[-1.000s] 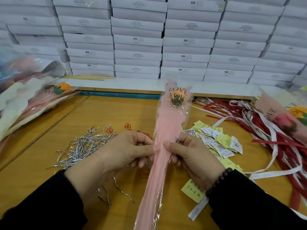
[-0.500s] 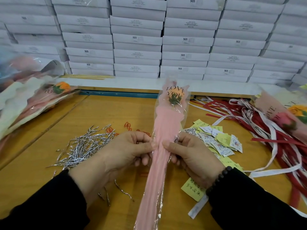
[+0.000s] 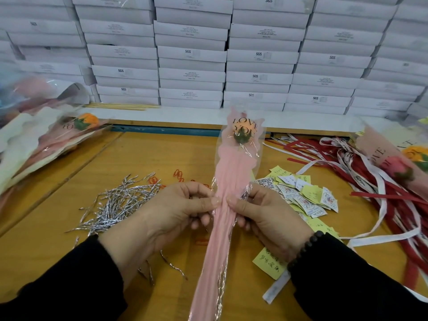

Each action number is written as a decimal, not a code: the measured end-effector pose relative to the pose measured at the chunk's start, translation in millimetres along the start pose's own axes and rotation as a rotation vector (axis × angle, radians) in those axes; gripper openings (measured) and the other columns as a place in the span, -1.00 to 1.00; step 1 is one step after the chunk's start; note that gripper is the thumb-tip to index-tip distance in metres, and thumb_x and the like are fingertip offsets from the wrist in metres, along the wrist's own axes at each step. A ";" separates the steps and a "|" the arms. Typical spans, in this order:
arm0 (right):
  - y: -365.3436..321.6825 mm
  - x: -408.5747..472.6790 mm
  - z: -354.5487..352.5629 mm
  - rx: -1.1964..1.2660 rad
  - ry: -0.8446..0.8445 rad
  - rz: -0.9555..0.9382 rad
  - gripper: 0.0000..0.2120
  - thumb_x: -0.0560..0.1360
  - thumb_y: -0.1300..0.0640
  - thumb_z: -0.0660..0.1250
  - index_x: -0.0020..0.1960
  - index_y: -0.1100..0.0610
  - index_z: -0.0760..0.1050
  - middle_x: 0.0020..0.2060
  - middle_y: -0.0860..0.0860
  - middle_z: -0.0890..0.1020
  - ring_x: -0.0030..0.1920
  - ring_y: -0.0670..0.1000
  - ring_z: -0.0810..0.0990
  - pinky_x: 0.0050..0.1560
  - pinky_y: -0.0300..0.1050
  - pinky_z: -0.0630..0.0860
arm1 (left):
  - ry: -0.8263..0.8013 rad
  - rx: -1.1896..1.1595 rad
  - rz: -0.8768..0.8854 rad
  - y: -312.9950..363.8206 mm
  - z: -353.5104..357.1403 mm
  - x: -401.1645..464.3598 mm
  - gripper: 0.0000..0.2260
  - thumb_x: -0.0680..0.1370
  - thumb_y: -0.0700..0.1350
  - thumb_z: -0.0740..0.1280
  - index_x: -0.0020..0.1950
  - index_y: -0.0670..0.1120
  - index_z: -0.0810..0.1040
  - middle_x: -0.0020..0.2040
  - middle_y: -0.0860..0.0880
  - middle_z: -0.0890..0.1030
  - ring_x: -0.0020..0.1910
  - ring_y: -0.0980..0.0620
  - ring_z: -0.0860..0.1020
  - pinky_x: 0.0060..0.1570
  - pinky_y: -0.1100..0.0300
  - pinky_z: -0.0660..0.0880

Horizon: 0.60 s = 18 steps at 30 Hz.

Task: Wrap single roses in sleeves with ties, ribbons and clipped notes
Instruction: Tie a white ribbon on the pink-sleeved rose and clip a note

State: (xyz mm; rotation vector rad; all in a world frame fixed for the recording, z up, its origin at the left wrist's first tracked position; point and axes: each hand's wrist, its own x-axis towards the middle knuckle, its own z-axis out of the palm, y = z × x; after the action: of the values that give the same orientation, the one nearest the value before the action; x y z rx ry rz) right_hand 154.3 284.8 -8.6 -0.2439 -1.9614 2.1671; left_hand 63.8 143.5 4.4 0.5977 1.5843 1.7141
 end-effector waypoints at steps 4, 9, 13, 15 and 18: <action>-0.1 0.1 0.7 -0.011 -0.004 0.006 -0.94 0.45 0.30 0.34 -0.08 0.21 0.54 -0.46 0.01 0.54 -0.54 -0.15 0.42 -0.53 -0.36 0.33 | -0.004 0.013 -0.007 2.1 0.1 -1.4 -0.89 0.27 -0.22 0.41 -0.27 -0.23 0.56 -0.52 -0.08 0.52 -0.60 0.12 0.46 -0.64 0.36 0.32; 0.5 0.0 1.3 -0.014 -0.011 0.006 -0.92 0.46 0.31 0.33 -0.05 0.25 0.53 -0.46 0.01 0.54 -0.54 -0.15 0.42 -0.53 -0.37 0.33 | 0.004 0.001 -0.004 3.1 -0.7 -1.7 -0.80 0.30 -0.18 0.39 -0.21 -0.32 0.56 -0.49 -0.09 0.57 -0.59 0.11 0.49 -0.62 0.37 0.34; 1.8 -0.7 2.4 -0.015 -0.006 0.002 -0.84 0.46 0.31 0.34 0.03 0.32 0.52 -0.39 0.10 0.52 -0.53 -0.14 0.42 -0.51 -0.36 0.34 | 0.012 0.012 -0.009 1.7 0.9 -1.8 -0.84 0.29 -0.19 0.40 -0.26 -0.29 0.56 -0.49 -0.09 0.56 -0.59 0.11 0.48 -0.62 0.37 0.34; 2.3 -0.4 2.4 -0.009 -0.003 0.005 -0.84 0.46 0.30 0.34 0.03 0.31 0.52 -0.38 0.11 0.52 -0.52 -0.14 0.42 -0.50 -0.36 0.35 | 0.020 0.007 -0.008 1.3 1.3 -1.8 -0.84 0.29 -0.19 0.40 -0.26 -0.29 0.57 -0.49 -0.10 0.56 -0.59 0.11 0.48 -0.62 0.36 0.35; 2.3 -1.0 2.6 -0.001 -0.005 0.004 -0.85 0.45 0.30 0.34 0.01 0.30 0.52 -0.37 0.11 0.52 -0.51 -0.14 0.42 -0.49 -0.35 0.36 | 0.014 0.002 -0.021 1.5 1.9 -2.9 -0.84 0.29 -0.20 0.40 -0.25 -0.29 0.58 -0.48 -0.11 0.57 -0.58 0.11 0.50 -0.62 0.36 0.36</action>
State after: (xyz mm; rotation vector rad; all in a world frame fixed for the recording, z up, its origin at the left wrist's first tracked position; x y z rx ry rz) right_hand 154.5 281.8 -10.6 -0.2437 -1.9666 2.1708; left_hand 66.7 142.5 6.5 0.5693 1.5964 1.7044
